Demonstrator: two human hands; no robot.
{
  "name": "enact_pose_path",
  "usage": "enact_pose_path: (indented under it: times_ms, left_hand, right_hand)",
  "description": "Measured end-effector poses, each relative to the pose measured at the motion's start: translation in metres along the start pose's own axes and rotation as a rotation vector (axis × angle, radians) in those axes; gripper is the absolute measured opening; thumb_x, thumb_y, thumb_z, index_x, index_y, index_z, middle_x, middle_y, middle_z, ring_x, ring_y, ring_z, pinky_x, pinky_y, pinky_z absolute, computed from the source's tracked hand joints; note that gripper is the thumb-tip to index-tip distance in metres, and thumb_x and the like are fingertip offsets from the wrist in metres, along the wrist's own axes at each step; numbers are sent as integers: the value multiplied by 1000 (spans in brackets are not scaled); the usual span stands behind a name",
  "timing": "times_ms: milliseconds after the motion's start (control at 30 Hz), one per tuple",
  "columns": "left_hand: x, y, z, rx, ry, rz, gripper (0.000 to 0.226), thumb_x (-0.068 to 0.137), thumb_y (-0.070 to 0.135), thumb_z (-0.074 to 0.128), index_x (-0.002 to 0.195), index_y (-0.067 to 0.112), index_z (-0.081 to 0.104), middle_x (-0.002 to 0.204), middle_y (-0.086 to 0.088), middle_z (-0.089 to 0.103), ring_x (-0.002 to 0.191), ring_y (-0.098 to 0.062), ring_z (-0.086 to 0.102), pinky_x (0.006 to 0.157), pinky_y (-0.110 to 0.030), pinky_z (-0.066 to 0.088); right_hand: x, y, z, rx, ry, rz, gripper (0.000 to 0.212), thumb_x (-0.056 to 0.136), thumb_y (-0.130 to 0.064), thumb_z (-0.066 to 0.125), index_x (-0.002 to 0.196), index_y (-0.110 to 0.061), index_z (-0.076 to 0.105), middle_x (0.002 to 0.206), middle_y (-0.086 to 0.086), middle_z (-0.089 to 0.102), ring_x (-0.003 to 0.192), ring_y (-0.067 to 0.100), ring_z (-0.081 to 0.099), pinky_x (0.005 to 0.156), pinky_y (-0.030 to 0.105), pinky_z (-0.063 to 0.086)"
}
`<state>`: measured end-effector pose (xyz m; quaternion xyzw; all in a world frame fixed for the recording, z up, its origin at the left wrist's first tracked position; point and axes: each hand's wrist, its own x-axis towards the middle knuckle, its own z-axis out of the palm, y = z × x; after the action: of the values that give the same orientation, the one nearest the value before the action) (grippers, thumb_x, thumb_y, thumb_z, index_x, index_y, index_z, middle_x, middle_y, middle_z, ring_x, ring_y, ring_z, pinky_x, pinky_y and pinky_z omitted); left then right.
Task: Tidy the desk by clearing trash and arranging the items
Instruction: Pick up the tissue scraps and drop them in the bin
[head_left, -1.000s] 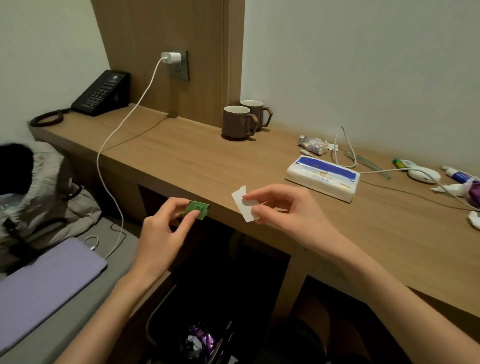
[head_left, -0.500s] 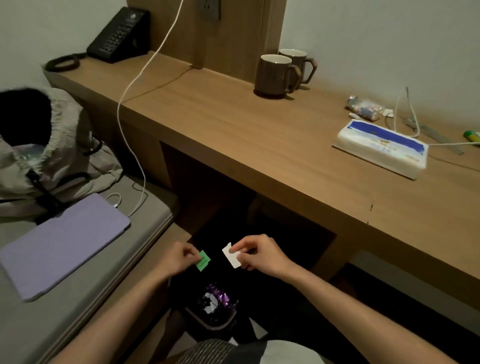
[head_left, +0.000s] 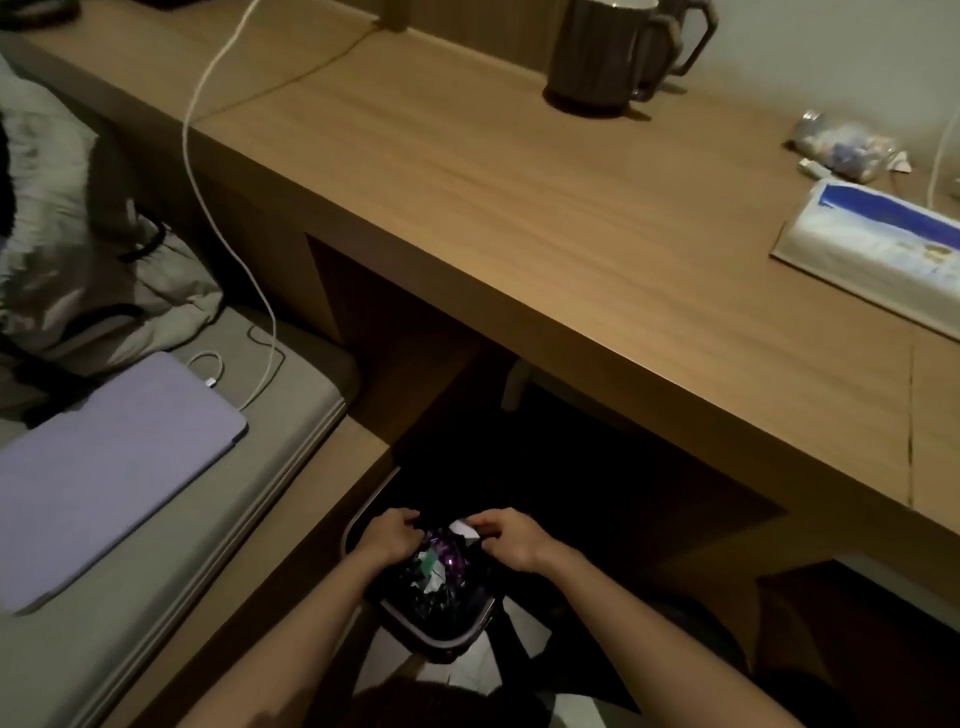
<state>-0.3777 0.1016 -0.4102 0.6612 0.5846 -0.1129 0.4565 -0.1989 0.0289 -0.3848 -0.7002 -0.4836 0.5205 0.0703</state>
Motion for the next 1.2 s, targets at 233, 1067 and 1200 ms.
enact_pose_path:
  times_ms: [233, 1067, 1200]
  left_hand:
    - [-28, 19, -22, 48, 69, 229, 36, 95, 26, 48, 131, 20, 52, 122, -1, 62, 109, -15, 59, 92, -26, 46]
    - [-228, 312, -118, -113, 527, 1046, 30, 92, 24, 54, 121, 31, 58, 108, 14, 65, 100, 2, 57, 81, -18, 49]
    - [-194, 359, -107, -105, 506, 1041, 41, 93, 26, 54, 133, 29, 46, 122, 7, 59, 110, -5, 54, 87, -23, 49]
  right_hand:
    - [-45, -16, -32, -39, 83, -157, 35, 97, -18, 50, 131, -23, 54, 123, -1, 60, 107, 8, 59, 95, 26, 49]
    - [-319, -50, -275, -293, 1033, -534, 29, 94, -21, 57, 122, -26, 61, 118, -13, 64, 103, -1, 56, 89, 20, 45]
    - [-301, -24, -307, -438, 968, -310, 37, 95, -32, 52, 132, -29, 51, 135, -7, 53, 123, 13, 46, 100, 28, 35]
